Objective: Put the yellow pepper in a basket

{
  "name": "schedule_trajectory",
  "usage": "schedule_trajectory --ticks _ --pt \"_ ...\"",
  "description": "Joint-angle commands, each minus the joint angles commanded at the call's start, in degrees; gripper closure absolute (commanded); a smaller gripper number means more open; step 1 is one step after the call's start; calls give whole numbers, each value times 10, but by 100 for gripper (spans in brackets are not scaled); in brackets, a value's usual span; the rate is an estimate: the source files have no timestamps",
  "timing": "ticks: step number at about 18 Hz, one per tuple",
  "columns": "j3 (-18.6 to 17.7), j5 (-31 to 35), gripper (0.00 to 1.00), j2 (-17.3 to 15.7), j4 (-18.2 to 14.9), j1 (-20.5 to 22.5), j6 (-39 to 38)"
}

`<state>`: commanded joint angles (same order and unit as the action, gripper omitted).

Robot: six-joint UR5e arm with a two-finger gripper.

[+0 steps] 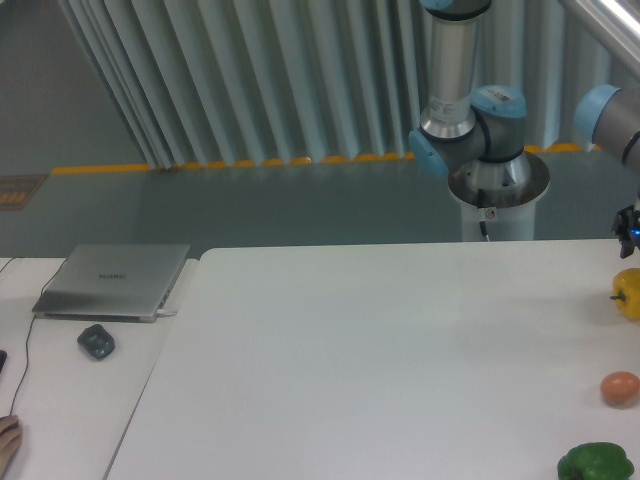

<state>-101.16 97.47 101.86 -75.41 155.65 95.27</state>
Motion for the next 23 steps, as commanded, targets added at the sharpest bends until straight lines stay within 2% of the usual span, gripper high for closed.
schedule_trajectory --ticks 8,10,14,22,23 --pt "-10 13 0 3 3 -2 -1" --pt "-13 13 0 6 11 -2 -2" --pt "-30 14 0 16 53 -5 -2" --pt "-44 19 0 23 75 -6 -1" --pt "-45 25 8 23 79 -7 -1"
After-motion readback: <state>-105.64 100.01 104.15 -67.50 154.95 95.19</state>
